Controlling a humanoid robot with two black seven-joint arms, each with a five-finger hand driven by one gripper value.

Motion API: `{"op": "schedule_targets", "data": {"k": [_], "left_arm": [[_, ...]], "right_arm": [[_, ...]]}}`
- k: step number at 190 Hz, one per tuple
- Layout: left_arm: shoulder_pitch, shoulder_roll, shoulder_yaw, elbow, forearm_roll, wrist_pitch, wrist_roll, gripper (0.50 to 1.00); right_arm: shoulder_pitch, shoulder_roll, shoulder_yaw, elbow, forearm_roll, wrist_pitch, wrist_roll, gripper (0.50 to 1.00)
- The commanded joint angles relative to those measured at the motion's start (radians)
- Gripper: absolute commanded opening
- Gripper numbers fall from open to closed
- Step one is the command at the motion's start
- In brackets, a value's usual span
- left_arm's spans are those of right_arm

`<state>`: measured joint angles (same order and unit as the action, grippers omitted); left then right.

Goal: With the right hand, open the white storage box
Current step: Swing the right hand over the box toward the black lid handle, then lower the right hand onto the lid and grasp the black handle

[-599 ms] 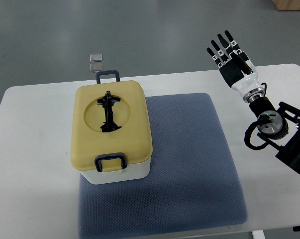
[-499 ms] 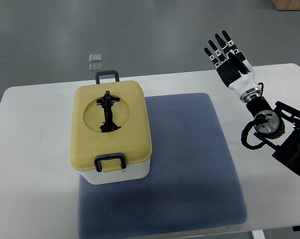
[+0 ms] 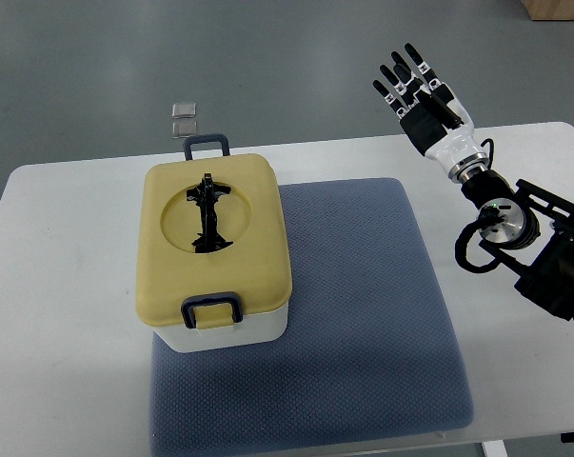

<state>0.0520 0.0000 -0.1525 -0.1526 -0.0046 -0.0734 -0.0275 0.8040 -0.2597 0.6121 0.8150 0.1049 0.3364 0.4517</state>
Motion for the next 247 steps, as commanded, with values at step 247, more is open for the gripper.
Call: {"op": "schedule_targets", "data": {"k": [247], "left_arm": [[0.019, 0.000, 0.001, -0.056, 0.002, -0.002, 0.001, 1.000]], "right_arm": [[0.682, 0.005, -0.712, 0.239, -1.255, -0.269, -0.007, 0.926]]}}
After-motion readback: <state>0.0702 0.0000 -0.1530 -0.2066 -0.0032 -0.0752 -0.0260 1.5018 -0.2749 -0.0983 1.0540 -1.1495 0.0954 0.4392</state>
